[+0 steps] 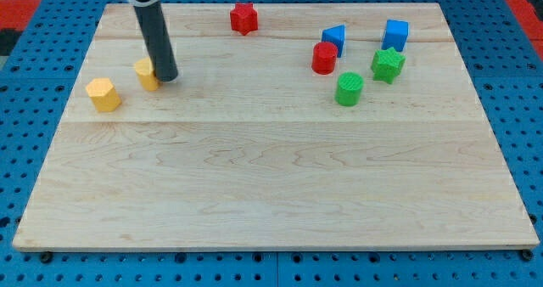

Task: Slide the green circle a bit left

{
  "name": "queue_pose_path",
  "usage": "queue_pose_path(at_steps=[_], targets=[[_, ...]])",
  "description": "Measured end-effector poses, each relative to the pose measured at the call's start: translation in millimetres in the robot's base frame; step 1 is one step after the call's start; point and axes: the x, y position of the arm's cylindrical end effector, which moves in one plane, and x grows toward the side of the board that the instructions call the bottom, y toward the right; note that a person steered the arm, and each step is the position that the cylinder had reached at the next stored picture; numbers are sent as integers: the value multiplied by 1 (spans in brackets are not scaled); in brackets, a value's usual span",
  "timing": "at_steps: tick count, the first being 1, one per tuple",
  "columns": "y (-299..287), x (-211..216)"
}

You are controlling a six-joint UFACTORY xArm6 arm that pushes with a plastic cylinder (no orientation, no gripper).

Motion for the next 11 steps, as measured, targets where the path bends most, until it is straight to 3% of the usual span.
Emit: queue_pose_path(at_steps=[3,4,5,7,8,9,10,11], targets=[[-48,0],[-29,0],[41,10],[186,77],[290,85],[348,66],[337,34],[306,33]])
